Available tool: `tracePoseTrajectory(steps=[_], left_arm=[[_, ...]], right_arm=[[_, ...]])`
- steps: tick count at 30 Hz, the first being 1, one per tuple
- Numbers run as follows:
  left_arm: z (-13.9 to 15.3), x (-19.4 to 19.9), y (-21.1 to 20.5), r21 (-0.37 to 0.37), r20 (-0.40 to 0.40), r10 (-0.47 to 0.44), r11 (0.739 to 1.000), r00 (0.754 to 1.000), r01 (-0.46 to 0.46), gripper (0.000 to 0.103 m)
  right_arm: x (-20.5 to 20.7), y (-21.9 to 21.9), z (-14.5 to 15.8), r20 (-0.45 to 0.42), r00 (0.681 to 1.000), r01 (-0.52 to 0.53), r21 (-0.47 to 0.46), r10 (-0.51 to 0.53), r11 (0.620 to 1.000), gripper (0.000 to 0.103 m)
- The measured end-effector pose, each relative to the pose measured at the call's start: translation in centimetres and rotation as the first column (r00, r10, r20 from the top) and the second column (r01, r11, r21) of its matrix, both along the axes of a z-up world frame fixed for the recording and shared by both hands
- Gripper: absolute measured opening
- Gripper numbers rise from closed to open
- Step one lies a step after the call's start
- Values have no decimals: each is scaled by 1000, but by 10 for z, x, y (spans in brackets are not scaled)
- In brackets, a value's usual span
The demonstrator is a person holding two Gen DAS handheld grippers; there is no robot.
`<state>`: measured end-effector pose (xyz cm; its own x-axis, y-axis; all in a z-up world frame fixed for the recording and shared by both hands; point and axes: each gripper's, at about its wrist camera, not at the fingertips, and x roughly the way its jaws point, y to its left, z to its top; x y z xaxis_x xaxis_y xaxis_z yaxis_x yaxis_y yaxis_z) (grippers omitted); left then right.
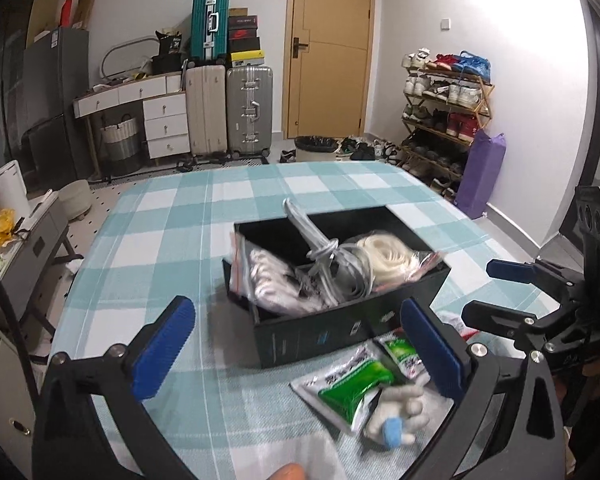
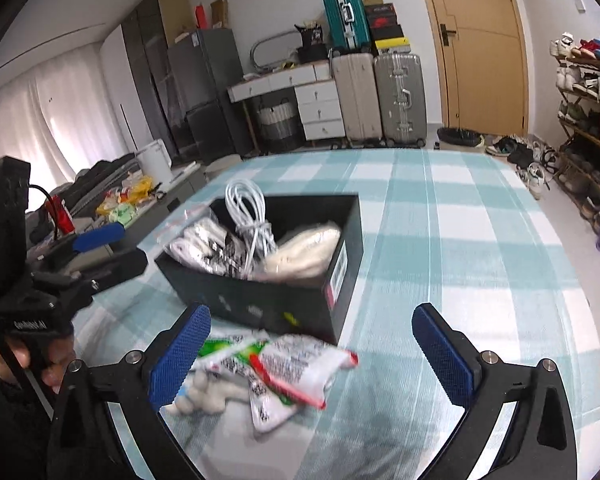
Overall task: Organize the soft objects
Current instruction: 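Withdraw both open tools from the box toward the packets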
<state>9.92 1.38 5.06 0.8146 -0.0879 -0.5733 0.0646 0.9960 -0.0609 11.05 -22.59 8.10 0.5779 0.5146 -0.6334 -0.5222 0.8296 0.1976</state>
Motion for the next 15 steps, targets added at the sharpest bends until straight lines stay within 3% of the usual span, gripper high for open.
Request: tracePoseTrajectory(steps=[15], left_arm=[[-30,-7,3,1,-61,51,999,997,-51,103]], right_arm=[[7,1,-19,-71,997,-7,-36,5,999,102]])
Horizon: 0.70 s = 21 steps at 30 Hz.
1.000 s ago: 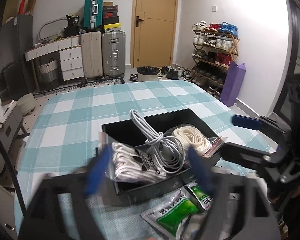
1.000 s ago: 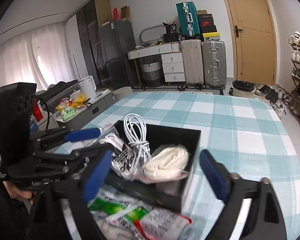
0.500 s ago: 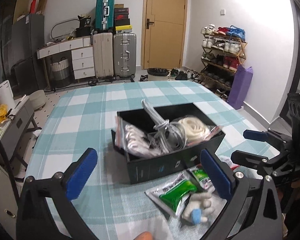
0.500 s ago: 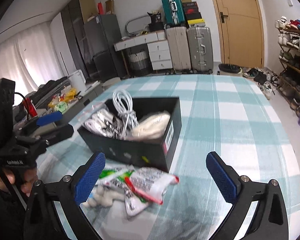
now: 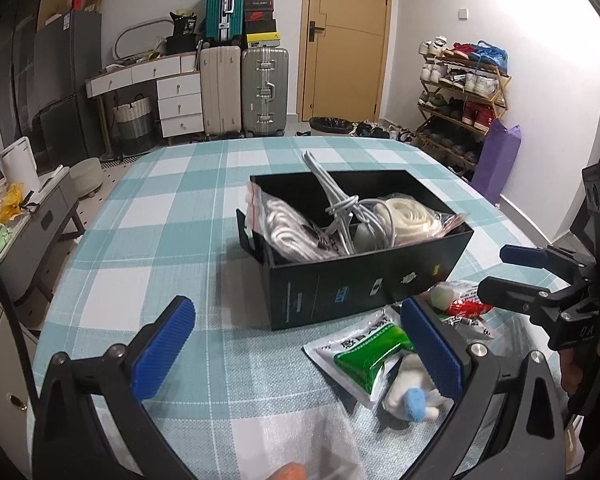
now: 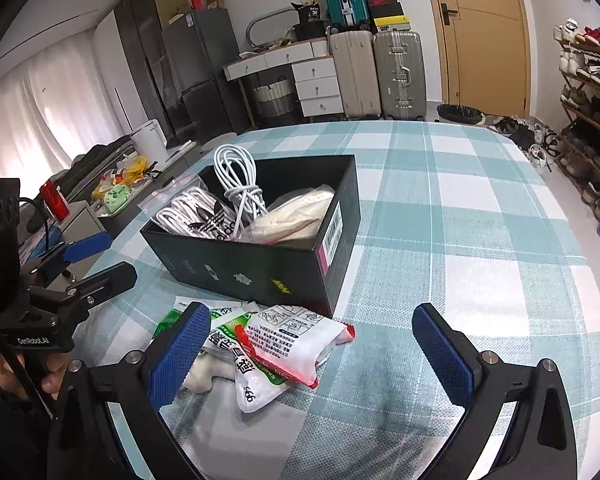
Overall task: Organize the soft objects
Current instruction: 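Withdraw both open tools from the box toward the packets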
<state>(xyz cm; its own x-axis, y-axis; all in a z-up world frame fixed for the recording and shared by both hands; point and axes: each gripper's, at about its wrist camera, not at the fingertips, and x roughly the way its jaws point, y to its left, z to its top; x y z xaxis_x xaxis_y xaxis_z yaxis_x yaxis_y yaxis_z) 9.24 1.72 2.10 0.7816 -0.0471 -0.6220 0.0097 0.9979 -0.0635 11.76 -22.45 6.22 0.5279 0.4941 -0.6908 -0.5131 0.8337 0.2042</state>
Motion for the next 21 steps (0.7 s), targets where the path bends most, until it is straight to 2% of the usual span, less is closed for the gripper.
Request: tracePoseTrajectory(steps=[10,21], left_arm=[[-14,-4,5,-9,-22,30,999,999,-31,103],[-20,-4,5,-17,-45,15,1000,999,-16,103]], right_arm=[[2,2,-7,-30,999,-15,-15,14,1000,102],[5,4,-15,-64,998,-1,-20,0,1000,102]])
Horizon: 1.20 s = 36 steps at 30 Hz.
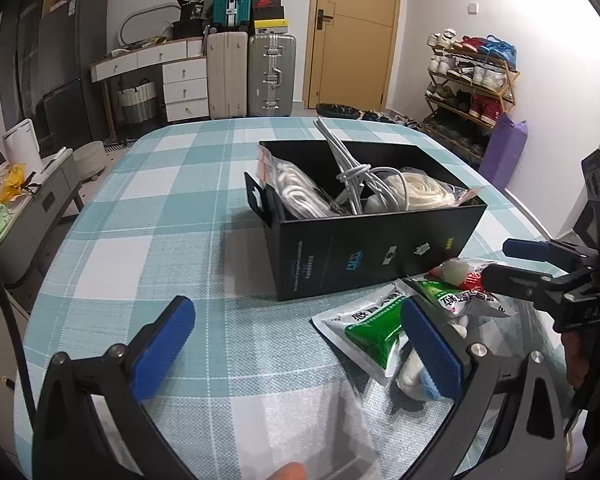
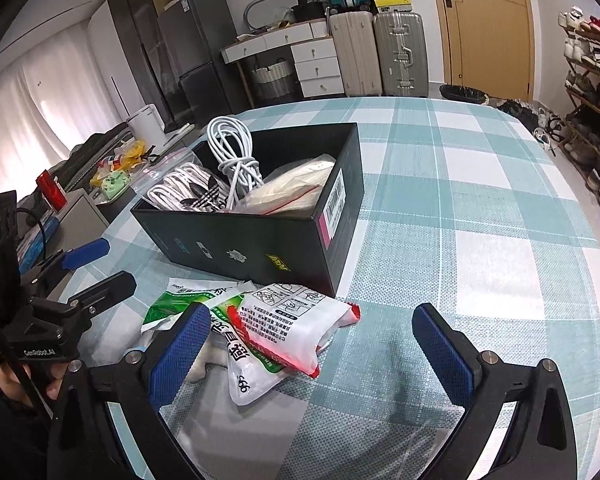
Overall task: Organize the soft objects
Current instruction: 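Withdraw both open tools from the box toward the packets, then grasp the green medicine packet with the left tool while the right tool grasps the white-red packet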
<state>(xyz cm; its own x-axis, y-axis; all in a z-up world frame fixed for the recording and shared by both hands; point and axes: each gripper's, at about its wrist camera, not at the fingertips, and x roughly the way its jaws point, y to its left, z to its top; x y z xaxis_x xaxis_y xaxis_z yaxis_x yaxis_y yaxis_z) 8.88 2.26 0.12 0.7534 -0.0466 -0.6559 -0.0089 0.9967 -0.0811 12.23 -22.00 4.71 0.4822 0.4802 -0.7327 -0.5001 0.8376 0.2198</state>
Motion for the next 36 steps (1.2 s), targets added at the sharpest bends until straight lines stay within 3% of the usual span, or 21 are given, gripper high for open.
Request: tracePoseTrajectory(steps=[14,19,22,24,33,36], left_arm=[[-7,4,-7,4,-53,-45,999,998,45,103],[-9,5,-7,3,-62,-47,999,997,47,103],[-8,5,-8,4,-62,-50,999,997,51,103],[-9,5,-8,6,-62,-52,999,997,52,103],[-9,4,-10,9,-67,-60,998,996,61,103],[-10,4,-11,3,-74,-70,997,995,71,103]], right_arm=[[15,2,-19,-119,992,40,47,-34,998,102],[17,1,-21,-121,992,44,58,-36,997,101],[16,2,-21,-112,993,35,62,-27,997,94],[15,4,-21,-114,993,17,75,-9,997,85],[12,4,-18,-96,995,-1,79,9,997,65],[10,3,-16,-90,996,-5,83,13,997,63]])
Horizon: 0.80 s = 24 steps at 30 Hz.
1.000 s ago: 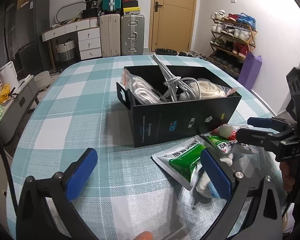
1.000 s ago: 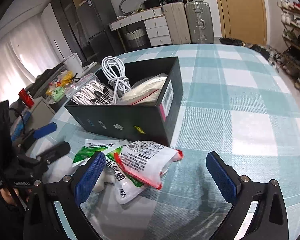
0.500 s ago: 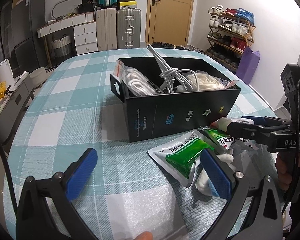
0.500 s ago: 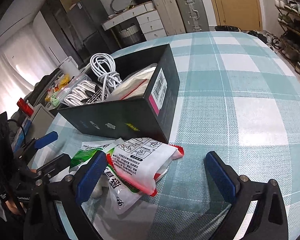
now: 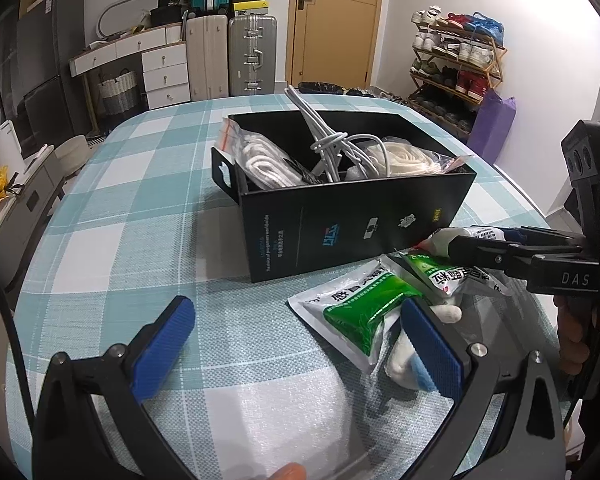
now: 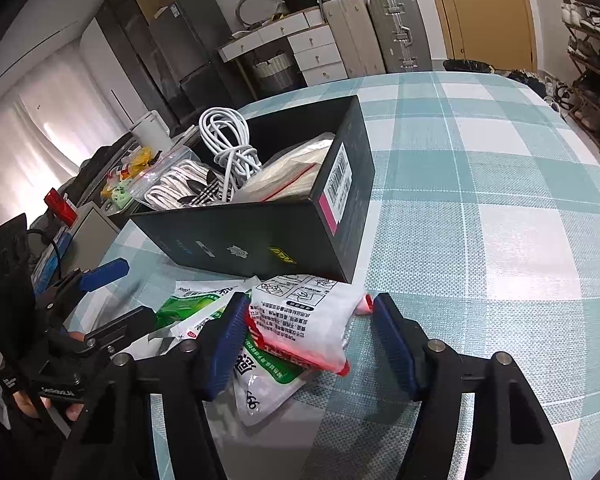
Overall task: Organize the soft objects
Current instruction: 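Grasp the green medicine packet with the left tool while the right tool grasps the white-red packet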
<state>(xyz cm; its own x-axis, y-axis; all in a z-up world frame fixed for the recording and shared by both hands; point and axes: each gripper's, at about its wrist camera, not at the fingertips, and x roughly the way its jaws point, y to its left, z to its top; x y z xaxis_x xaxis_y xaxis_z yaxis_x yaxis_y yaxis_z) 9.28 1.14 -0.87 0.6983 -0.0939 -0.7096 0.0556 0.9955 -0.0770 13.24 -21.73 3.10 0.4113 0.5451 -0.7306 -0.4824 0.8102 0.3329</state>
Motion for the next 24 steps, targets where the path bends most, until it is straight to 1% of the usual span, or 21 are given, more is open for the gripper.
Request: tracePoseTrajectory(steps=[7,10,13,20,22,24], left_arm=[[-3,6,-7,35,-30,-16,999,999,17,103],[-8,13,-10,71,-65,-4,997,998,8,103],[-10,15,-11,87,-82,9,996,997,-2,103],[-14,11,7,89,-104,60,995,993,-50,103],[-14,9,13,69,-108,71,996,992,-64,103],[-13,8,13,51,-100,56,997,993,-52,103]], right_arm=[[-4,-6,7,27,1000,-1,5,1,1000,63],[-5,-8,9,29,1000,1,5,-2,1000,63],[-4,-9,8,29,1000,4,3,-4,1000,63],[-5,-11,9,32,999,5,1,-5,1000,63],[-4,-10,9,33,999,5,1,-5,1000,63],[-4,-10,9,31,999,3,2,-4,1000,63]])
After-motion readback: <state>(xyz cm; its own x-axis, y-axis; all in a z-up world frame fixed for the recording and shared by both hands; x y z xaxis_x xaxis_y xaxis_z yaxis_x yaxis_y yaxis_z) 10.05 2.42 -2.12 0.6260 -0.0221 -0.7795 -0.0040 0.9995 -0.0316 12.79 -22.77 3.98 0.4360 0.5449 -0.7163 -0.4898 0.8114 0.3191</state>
